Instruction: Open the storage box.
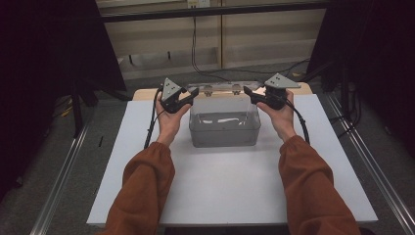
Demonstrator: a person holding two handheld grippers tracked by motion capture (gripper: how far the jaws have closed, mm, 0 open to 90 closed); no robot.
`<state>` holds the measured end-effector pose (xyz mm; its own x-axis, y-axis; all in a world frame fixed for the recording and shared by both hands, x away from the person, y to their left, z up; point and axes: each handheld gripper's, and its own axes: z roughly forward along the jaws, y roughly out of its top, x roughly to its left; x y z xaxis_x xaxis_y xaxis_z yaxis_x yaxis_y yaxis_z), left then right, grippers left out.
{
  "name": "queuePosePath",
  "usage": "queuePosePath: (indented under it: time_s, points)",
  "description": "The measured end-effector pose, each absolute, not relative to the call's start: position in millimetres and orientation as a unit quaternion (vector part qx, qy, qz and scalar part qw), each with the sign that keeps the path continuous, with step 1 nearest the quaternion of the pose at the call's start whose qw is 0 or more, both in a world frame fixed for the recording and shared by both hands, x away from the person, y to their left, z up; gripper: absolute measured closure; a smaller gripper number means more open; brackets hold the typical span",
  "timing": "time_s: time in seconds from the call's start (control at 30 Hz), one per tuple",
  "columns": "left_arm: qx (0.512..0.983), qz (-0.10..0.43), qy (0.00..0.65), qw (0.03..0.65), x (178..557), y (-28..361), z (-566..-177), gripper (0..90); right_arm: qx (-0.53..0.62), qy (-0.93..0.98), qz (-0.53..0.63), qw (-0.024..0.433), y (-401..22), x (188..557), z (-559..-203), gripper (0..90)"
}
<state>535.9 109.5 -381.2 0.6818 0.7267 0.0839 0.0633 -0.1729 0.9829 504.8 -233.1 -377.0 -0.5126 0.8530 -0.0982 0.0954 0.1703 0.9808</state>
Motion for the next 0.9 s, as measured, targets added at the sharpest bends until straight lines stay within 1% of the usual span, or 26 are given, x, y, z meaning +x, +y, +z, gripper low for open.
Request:
queuePosePath:
  time_s: [0.37, 0.9]
  points:
    - [0.713, 0.283, 0.285, 0.575, 542.4, 108.3, -381.4, 60.9, 0.358, 0.677, 0.535, 0.355, -235.6, 515.4, -383.3, 47.9]
    - [0.706, 0.275, 0.302, 0.578, 553.7, 107.7, -383.2, 63.2, 0.370, 0.672, 0.534, 0.356, -235.2, 529.1, -391.1, 46.6]
